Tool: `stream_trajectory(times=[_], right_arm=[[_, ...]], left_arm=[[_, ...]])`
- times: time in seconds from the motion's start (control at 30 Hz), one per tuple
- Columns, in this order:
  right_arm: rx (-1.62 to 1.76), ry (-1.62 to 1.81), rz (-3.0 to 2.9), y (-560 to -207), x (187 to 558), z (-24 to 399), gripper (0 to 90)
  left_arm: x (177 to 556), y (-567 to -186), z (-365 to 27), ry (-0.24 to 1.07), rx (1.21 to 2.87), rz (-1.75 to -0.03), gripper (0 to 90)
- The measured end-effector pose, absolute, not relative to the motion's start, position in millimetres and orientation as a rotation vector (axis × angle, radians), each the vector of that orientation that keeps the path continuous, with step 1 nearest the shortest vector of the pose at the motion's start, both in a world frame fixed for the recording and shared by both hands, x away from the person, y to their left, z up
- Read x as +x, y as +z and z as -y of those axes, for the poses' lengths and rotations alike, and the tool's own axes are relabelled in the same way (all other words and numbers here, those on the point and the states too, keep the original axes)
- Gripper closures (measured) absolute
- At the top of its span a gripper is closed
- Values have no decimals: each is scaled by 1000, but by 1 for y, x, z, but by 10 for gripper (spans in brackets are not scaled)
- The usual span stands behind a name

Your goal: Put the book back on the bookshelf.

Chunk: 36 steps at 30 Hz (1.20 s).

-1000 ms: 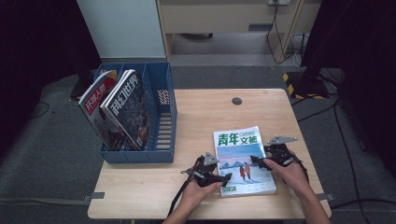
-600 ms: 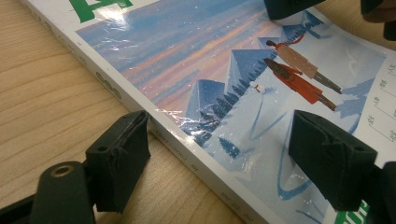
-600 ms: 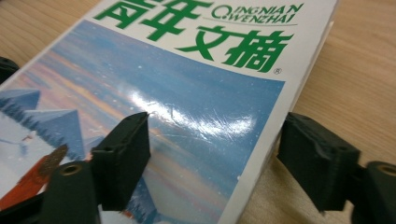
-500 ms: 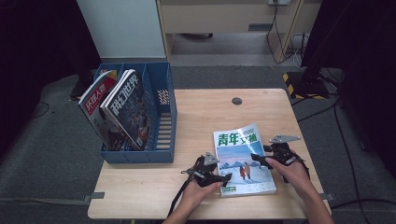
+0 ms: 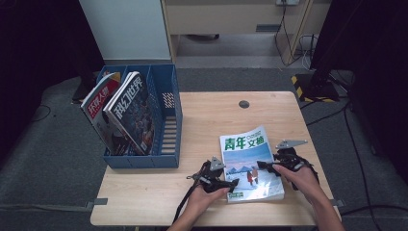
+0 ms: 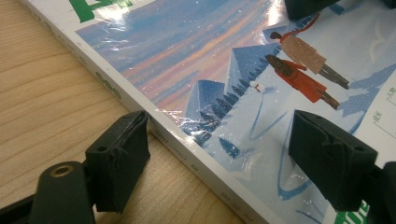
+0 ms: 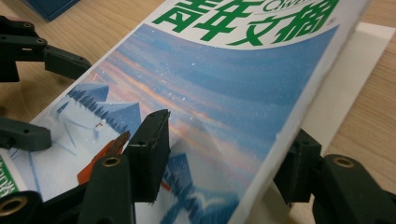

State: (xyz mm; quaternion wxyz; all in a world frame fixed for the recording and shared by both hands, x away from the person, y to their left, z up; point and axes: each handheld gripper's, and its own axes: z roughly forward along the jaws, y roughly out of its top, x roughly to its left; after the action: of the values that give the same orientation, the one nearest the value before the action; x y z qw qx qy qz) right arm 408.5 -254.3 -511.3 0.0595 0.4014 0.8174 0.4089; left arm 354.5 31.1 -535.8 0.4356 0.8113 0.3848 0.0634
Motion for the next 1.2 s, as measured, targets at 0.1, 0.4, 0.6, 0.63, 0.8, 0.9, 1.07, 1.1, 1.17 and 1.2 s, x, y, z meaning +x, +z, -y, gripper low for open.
stream_trajectory(times=[0.1,0.4,0.6,0.63,0.8,0.9,1.07,1.1,1.17,1.2], right_arm=[[1237,1233,-2484,-517,416,249,417],[1228,1232,-2514,-517,428,239,401],[1255,1225,-2536,-516,439,235,438],[1240,1210,-2543,-515,439,235,437],[1190,1196,-2520,-517,434,233,441],[1195,1203,-2506,-517,432,233,454],[1209,1169,-2513,-515,432,231,468],[1198,1163,-2509,-515,432,231,483],[1180,1164,-2509,-516,432,231,531],[1177,1170,-2507,-515,431,230,561]], left_arm=[[355,-536,-31,157,2019,-958,192],[355,-536,-31,158,2019,-958,192],[355,-536,-31,157,2019,-958,192],[355,-536,-31,157,2018,-959,192],[355,-536,-32,149,2015,-959,191],[355,-536,-31,151,2017,-959,192],[355,-536,-31,148,2015,-962,191],[355,-536,-31,148,2015,-962,192],[355,-536,-32,150,2017,-958,192],[355,-536,-31,150,2017,-959,191]])
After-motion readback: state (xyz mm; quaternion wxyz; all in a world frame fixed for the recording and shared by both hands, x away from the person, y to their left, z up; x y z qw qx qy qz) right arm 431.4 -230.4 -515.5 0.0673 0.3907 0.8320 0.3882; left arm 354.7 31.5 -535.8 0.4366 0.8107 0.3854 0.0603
